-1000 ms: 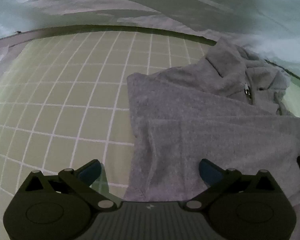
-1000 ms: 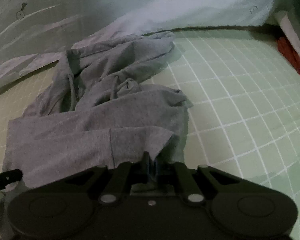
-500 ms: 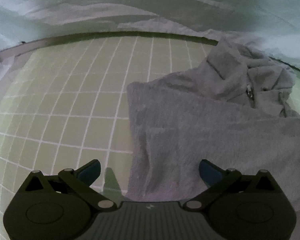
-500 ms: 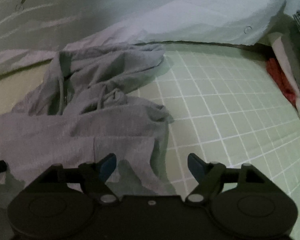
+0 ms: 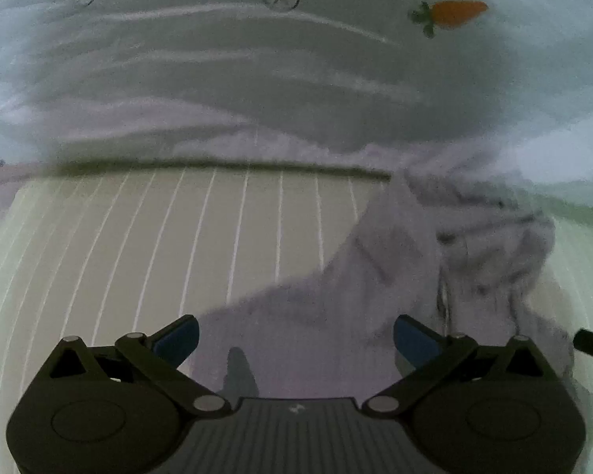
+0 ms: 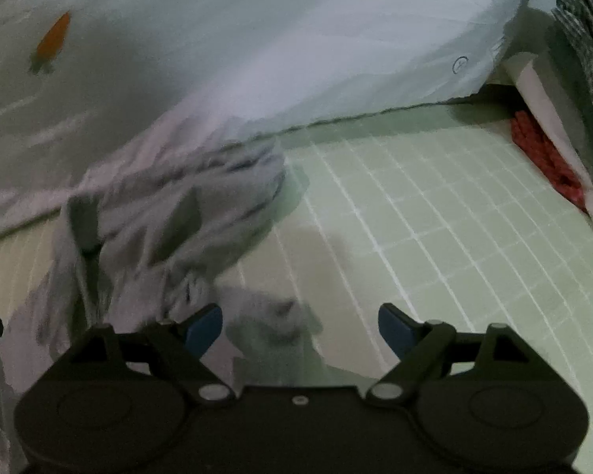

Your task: Fold clothes

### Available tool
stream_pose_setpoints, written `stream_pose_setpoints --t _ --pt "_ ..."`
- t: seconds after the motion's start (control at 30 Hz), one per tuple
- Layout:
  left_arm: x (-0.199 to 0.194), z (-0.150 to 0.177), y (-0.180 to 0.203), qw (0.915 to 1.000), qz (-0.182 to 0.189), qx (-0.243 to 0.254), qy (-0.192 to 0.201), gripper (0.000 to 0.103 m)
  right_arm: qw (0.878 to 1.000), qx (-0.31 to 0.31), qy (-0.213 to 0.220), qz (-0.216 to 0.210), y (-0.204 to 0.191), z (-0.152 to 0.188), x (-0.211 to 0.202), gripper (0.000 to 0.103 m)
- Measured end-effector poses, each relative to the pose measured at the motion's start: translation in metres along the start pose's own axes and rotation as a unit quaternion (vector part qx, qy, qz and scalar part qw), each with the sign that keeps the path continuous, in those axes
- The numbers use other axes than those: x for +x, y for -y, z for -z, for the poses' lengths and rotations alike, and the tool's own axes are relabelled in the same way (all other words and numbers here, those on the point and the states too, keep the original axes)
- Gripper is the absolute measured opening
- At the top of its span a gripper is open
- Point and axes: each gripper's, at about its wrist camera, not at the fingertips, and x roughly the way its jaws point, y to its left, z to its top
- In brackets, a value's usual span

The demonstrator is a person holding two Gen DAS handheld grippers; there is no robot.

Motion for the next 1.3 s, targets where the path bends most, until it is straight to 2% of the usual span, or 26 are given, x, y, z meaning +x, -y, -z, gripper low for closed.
stream_pose_setpoints --t 0.1,0.23,0.3,0.43,0.5,0.53,0.6,0.63,0.67,0.7,0.73,0.77,0.93,1.1,1.2,1.3 --pt "0.019 -0.025 0.006 0.9997 0.015 -0.003 0.018 0.103 1.0 0.023 0.011 -0.011 0.004 -0.014 0.012 0.086" --pt "0.05 -0.055 0.02 0.9988 0.045 -0.006 0.019 0.103 0.998 0.049 0.015 -0.032 0.005 -0.035 0.035 0.075" --pt "0.067 -0.066 0.029 0.9981 0.06 -0.009 0.009 0.103 0.997 0.057 0.014 -0.042 0.003 -0.044 0.048 0.071" --pt "0.095 -0.076 0.05 0.9979 0.06 0.002 -0.025 0.099 0.997 0.051 0.0 -0.064 -0.008 -0.054 0.068 0.066" --pt "0.106 -0.077 0.058 0.9976 0.058 0.004 -0.038 0.082 0.997 0.031 -0.008 -0.067 -0.017 -0.053 0.074 0.065" --pt "0.109 -0.077 0.059 0.9973 0.059 0.0 -0.043 0.077 0.997 0.018 -0.011 -0.068 -0.023 -0.051 0.076 0.065" --pt "0.113 -0.075 0.061 0.9964 0.069 -0.005 -0.049 0.058 0.997 -0.006 -0.022 -0.071 -0.032 -0.047 0.081 0.063" --pt "0.112 -0.074 0.06 0.996 0.075 -0.008 -0.047 0.052 0.997 -0.018 -0.028 -0.072 -0.037 -0.045 0.083 0.058" --pt "0.11 -0.073 0.06 0.9956 0.082 -0.01 -0.044 0.038 0.997 -0.025 -0.034 -0.072 -0.038 -0.044 0.085 0.045" --pt "0.106 -0.073 0.06 0.9959 0.081 -0.011 -0.038 0.022 0.997 -0.024 -0.027 -0.074 -0.038 -0.042 0.079 0.037" --pt "0.102 -0.072 0.059 0.9963 0.079 -0.013 -0.032 0.016 0.997 -0.023 -0.02 -0.076 -0.037 -0.041 0.074 0.022" --pt "0.093 -0.071 0.057 0.9966 0.079 -0.013 -0.019 0.014 0.997 -0.022 -0.013 -0.077 -0.036 -0.04 0.069 0.011" --pt "0.035 -0.064 0.041 0.9953 0.073 -0.017 0.061 0.013 0.996 -0.018 0.022 -0.086 -0.033 -0.034 0.041 0.009" --pt "-0.043 -0.028 0.011 0.9896 0.047 -0.046 0.128 0.013 0.988 -0.036 0.098 -0.116 -0.025 -0.025 -0.031 0.009" --pt "-0.07 0.01 -0.01 0.99 0.019 -0.075 0.118 0.013 0.982 -0.056 0.113 -0.141 -0.021 -0.009 -0.064 0.01" --pt "-0.065 0.051 -0.027 0.994 0.001 -0.095 0.054 0.017 0.984 -0.071 0.069 -0.146 -0.014 0.016 -0.065 0.011"
